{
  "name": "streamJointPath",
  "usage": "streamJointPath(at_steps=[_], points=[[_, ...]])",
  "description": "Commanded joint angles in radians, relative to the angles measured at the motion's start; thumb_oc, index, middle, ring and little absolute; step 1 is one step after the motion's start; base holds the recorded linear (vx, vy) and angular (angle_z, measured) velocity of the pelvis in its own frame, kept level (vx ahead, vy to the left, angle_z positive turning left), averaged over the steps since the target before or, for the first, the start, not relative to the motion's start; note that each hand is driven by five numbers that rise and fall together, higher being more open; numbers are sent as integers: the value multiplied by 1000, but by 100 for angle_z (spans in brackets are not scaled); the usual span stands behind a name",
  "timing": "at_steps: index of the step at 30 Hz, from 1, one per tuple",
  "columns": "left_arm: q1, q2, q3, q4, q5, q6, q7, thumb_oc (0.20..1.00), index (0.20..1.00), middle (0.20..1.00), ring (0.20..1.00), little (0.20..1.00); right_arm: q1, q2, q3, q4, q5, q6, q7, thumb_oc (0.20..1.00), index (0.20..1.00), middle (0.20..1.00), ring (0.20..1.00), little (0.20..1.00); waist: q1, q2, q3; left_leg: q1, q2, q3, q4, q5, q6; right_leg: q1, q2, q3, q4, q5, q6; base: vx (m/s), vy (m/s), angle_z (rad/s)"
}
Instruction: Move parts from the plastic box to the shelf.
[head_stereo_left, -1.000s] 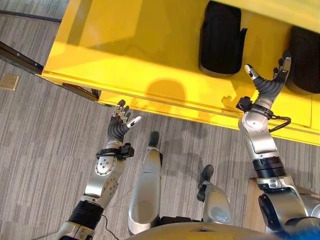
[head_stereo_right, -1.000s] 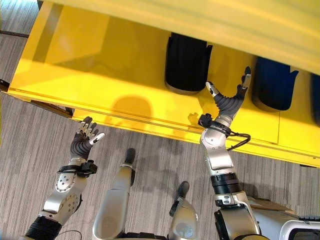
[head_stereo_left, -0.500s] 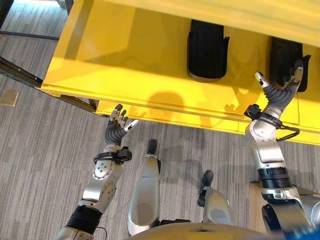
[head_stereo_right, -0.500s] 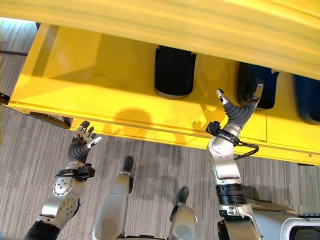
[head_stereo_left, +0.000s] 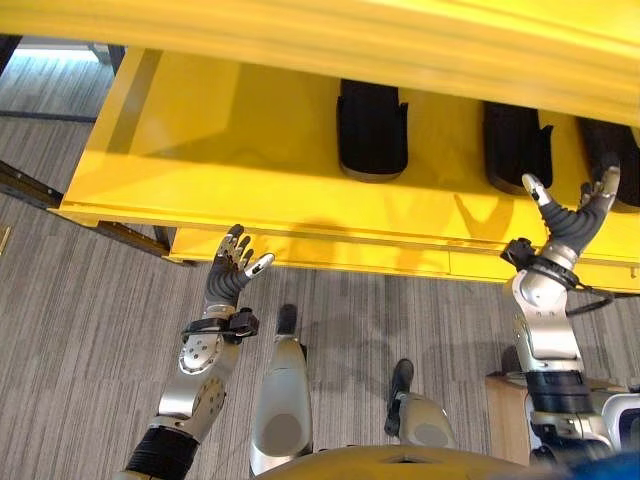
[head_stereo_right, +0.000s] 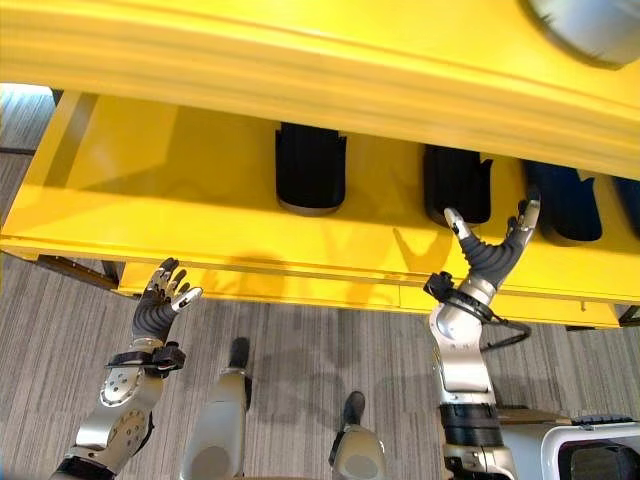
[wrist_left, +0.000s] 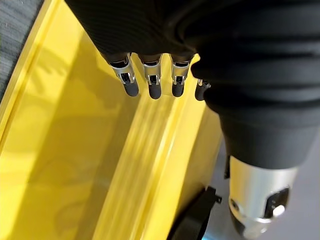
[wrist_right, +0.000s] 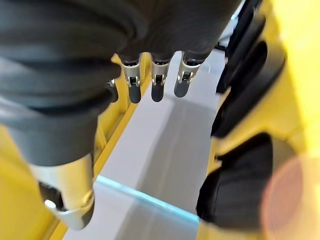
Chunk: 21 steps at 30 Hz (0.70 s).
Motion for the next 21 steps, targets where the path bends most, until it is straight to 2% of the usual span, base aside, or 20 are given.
streamJointPath(at_steps=[1, 8, 12, 14, 15, 16, 17, 18, 20, 21], points=[[3, -32, 19, -17, 47, -33, -37, 1000, 1000, 1000, 1000, 1000, 53, -30, -80, -86, -27, -67, 36, 1000, 1000, 1000, 1000, 1000, -20, 44, -71, 156, 53, 30, -265, 73, 20, 2, 19, 2, 2, -2, -5, 83, -14, -20], [18, -61, 36, 2, 55, -27, -64, 1000, 1000, 1000, 1000, 1000, 170, -27, -75, -74, 3, -58, 125, 1000, 1000, 1000, 1000, 1000, -50, 71, -138, 251, 92, 83, -376, 128, -12, 53, 50, 36, -78, 14, -7, 36, -34, -16], [26, -72, 39, 9, 60, -25, -77, 1000, 1000, 1000, 1000, 1000, 191, -27, -73, -67, 2, -57, 149, 1000, 1000, 1000, 1000, 1000, -63, 82, -157, 278, 115, 96, -371, 125, -17, 67, 64, 51, -72, 1, -11, 15, -64, -24], [27, -78, 40, 13, 57, -22, -76, 1000, 1000, 1000, 1000, 1000, 196, -31, -65, -58, -3, -52, 164, 1000, 1000, 1000, 1000, 1000, -70, 93, -160, 313, 144, 108, -358, 119, -18, 63, 83, 80, 0, -47, -29, 20, -115, -34], [26, -79, 40, 13, 57, -22, -76, 1000, 1000, 1000, 1000, 1000, 196, -32, -64, -58, -3, -52, 164, 1000, 1000, 1000, 1000, 1000, -69, 94, -158, 315, 146, 110, -358, 118, -19, 61, 84, 82, 8, -51, -30, -15, -103, -29], [23, -88, 38, 18, 48, -22, -75, 1000, 1000, 1000, 1000, 1000, 186, -38, -53, -58, -2, -52, 171, 1000, 1000, 1000, 1000, 1000, -74, 101, -154, 328, 159, 110, -344, 115, -16, 47, 110, 109, 63, -88, -48, -15, -65, -35], [23, -88, 38, 19, 48, -22, -75, 1000, 1000, 1000, 1000, 1000, 185, -38, -53, -58, -2, -52, 171, 1000, 1000, 1000, 1000, 1000, -72, 101, -154, 329, 159, 112, -344, 115, -16, 46, 110, 110, 65, -89, -48, -53, -270, -31], [9, -99, 36, 28, 40, -20, -68, 1000, 1000, 1000, 1000, 1000, 183, -57, -47, -67, -11, -56, 181, 1000, 1000, 1000, 1000, 1000, -76, 103, -145, 327, 182, 95, -305, 132, -15, 36, 156, 131, 119, -130, -83, -43, -212, -25], [5, -107, 33, 30, 41, -20, -68, 1000, 1000, 1000, 1000, 1000, 182, -67, -46, -69, -19, -57, 182, 1000, 1000, 1000, 1000, 1000, -76, 104, -139, 316, 192, 84, -287, 146, -17, 43, 172, 127, 125, -140, -98, -71, -291, -8], [1, -116, 25, 36, 34, -15, -69, 1000, 1000, 1000, 1000, 1000, 191, -77, -47, -73, -30, -58, 183, 1000, 1000, 1000, 1000, 1000, -72, 98, -130, 291, 204, 74, -250, 201, -23, 63, 199, 119, 111, -147, -123, -77, -269, 4]])
